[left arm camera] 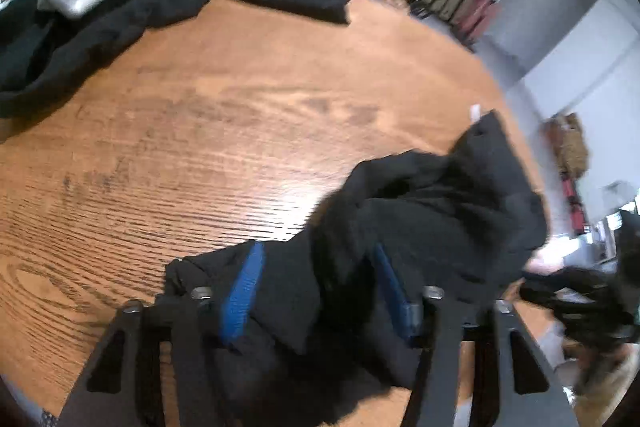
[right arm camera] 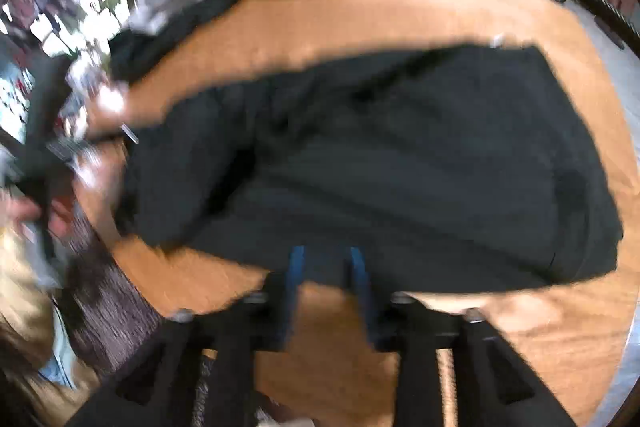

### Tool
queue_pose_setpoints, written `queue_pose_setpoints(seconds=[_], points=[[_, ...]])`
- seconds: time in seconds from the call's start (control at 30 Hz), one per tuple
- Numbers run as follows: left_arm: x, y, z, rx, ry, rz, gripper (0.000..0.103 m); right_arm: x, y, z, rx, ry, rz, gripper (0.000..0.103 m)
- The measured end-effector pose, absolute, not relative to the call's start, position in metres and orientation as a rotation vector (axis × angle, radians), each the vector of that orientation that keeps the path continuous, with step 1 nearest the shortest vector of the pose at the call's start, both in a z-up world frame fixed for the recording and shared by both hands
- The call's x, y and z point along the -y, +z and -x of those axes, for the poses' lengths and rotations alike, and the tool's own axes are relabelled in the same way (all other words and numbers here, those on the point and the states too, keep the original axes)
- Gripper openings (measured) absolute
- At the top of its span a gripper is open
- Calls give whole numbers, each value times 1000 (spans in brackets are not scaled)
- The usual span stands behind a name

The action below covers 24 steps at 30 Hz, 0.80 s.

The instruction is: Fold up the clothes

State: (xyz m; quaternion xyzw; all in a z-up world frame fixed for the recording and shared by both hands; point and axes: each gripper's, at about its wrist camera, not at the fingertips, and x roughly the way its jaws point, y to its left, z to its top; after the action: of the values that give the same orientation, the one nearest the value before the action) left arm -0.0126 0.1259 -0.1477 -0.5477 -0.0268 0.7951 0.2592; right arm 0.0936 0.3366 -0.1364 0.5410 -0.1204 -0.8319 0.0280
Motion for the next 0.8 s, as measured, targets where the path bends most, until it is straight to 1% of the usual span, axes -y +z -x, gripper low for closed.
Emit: queue_pose_setpoints(seconds=[0.03,0.07,0.1,0.13,0.17,0.23,0.33,0.43,0.5,0.6,0.63,0.67,0.7,0.73,0.77,0.8], points=[[-128,-149,11,74,2154,1466,9,-333,-125,-87,361,-2590,-1608,46],[-129,-146,8,61,2176,1430,5,-330,-113,-79,349,-2608,-1549,50],[-127,-141,6,66,2196,1393,5,-326,-104,-70,335,-2616,-1503,54],[-126,-135,5,75,2213,1355,4,-322,-97,-59,324,-2620,-1462,62],[-123,-129,6,106,2215,1335,4,-319,-90,-47,312,-2621,-1424,68],[-118,-119,6,145,2212,1306,4,-312,-88,-21,322,-2588,-1424,73],[-117,-106,-3,116,2191,1250,4,-299,-94,20,367,-2526,-1470,73],[-123,-103,-17,15,2172,1241,4,-298,-127,52,459,-2447,-1655,72],[-125,-108,-21,6,2164,1244,4,-292,-148,69,511,-2398,-1782,70],[-126,-116,-20,20,2156,1253,4,-294,-166,79,548,-2379,-1880,68],[-125,-117,-19,28,2155,1256,4,-294,-169,82,556,-2384,-1878,64],[-124,-117,-18,29,2153,1258,4,-295,-172,84,565,-2389,-1876,48],[-124,-117,-18,31,2152,1255,4,-295,-175,86,573,-2394,-1873,36],[-123,-117,-18,32,2151,1251,4,-296,-176,88,581,-2404,-1853,20],[-123,-119,-17,34,2146,1249,4,-294,-172,87,580,-2432,-1762,9],[-122,-119,-16,39,2146,1248,4,-292,-168,86,566,-2450,-1717,8]])
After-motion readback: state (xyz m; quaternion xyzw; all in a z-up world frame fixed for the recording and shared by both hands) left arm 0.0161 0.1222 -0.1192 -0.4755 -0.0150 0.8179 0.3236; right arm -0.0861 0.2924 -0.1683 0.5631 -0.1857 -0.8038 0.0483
